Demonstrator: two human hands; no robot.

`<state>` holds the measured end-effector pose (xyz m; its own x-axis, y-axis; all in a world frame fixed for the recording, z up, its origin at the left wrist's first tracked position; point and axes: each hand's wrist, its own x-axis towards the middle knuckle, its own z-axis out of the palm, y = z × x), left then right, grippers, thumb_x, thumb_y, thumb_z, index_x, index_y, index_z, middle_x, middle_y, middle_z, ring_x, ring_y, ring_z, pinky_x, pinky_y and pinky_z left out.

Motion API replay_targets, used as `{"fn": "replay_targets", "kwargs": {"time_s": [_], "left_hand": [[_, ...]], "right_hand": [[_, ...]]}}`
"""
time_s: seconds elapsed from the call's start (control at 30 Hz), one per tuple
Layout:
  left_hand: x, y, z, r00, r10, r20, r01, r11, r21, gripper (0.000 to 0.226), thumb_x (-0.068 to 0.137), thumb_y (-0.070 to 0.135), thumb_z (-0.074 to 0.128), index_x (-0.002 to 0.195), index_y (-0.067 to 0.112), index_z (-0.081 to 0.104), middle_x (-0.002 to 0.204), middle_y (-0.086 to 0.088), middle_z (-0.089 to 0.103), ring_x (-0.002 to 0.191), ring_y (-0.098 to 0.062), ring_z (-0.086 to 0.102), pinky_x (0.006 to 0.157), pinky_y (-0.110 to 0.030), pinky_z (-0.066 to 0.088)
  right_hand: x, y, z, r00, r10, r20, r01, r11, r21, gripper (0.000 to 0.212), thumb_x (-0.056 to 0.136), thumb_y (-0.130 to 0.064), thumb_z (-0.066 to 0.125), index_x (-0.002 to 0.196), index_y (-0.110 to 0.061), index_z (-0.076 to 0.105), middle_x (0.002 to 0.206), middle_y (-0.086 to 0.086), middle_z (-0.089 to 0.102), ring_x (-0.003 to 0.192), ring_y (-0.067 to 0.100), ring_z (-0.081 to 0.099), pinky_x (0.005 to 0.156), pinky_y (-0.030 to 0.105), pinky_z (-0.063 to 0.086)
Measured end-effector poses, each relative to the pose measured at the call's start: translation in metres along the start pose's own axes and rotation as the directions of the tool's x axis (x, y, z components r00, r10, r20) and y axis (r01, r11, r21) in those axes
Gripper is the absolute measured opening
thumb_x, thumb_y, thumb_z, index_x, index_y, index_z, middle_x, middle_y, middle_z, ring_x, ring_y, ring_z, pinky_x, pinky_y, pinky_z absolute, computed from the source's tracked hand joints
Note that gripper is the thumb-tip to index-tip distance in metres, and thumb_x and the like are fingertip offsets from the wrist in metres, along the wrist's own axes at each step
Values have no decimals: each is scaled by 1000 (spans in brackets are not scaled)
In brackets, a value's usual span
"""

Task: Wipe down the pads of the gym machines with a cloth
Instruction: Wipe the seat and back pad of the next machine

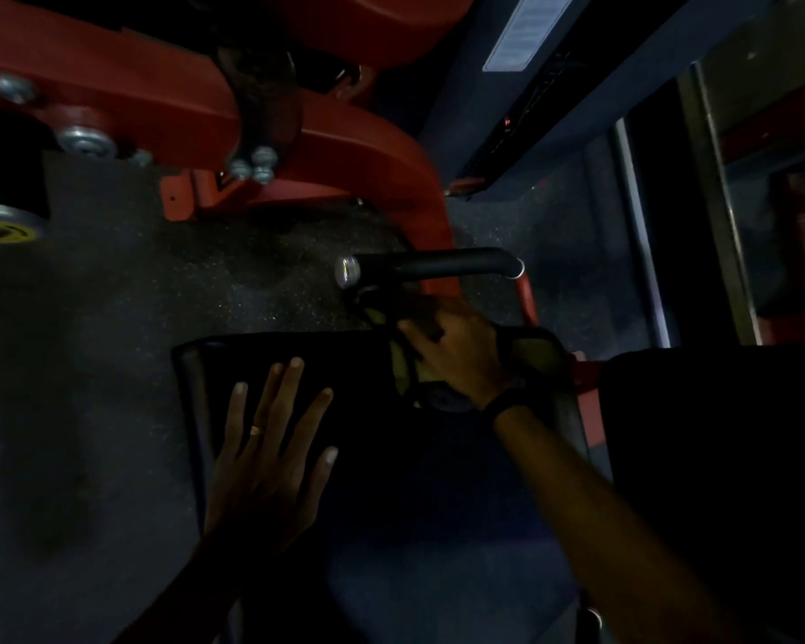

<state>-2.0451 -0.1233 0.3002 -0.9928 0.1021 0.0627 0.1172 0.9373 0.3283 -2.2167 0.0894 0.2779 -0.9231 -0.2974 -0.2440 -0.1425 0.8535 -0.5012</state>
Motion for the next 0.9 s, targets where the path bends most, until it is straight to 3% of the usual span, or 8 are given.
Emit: {"fn": "replay_targets", "kwargs": {"time_s": [0.07,0.17,0.23,0.3,0.43,0.57,0.7,0.9], "left_hand": [[0,1,1,1000,-5,-2,5,1000,4,54,98,39,41,144,11,45,161,-22,28,149,-36,29,122,-58,15],[1,-1,0,1000,-10,-2,10,1000,-20,54,100,40,39,146,12,41,161,-22,27,150,-35,26,122,-57,14],[0,-2,2,1000,-9,-11,9,1000,-20,55,100,40,38,147,12,40,161,-23,27,150,-36,26,122,-57,14],[-1,-1,1,1000,-22,-13,22,1000,-9,55,101,41,38,147,12,40,162,-23,26,151,-35,26,122,-57,14],[1,-1,0,998,-34,-46,32,999,-34,56,101,41,42,147,9,46,162,-23,25,152,-35,24,123,-57,13],[-2,2,-2,994,-77,-75,70,993,-92,60,98,43,46,147,7,48,163,-21,23,153,-33,21,122,-58,15],[-1,0,-1,970,-154,-186,127,980,-151,65,97,45,46,144,0,46,161,-23,26,152,-34,22,121,-60,15],[-3,-3,-4,835,-388,-391,306,917,-256,67,101,46,37,140,-7,46,156,-28,32,150,-39,26,120,-63,13]], "right_hand": [[-3,70,-28,977,211,42,-204,971,-124,53,95,-64,47,117,-21,68,114,10,69,102,31,66,85,41,52],[-4,137,-52,850,521,-80,-527,837,-149,102,69,-93,34,119,-11,69,116,23,67,107,44,63,84,42,49],[0,130,-47,792,602,-105,-609,790,-65,89,77,-78,54,119,0,65,118,31,63,114,49,57,90,49,47],[-1,106,-36,841,519,-156,-538,833,-130,61,93,-53,61,116,3,64,118,31,62,114,50,55,90,53,45],[-19,47,-8,971,164,-173,-184,977,-104,61,97,-57,39,107,-5,69,108,20,67,101,42,62,84,53,50],[-20,-40,32,982,-4,-187,0,1000,-24,56,95,-52,44,116,-5,68,116,17,67,108,39,61,91,53,49],[-6,-116,59,951,-283,-125,278,959,-53,47,96,-50,45,115,-12,68,110,12,66,99,38,62,81,51,49],[27,-185,71,941,-332,67,338,905,-258,38,94,-50,50,117,-25,67,116,6,68,102,34,65,82,42,52]]}}
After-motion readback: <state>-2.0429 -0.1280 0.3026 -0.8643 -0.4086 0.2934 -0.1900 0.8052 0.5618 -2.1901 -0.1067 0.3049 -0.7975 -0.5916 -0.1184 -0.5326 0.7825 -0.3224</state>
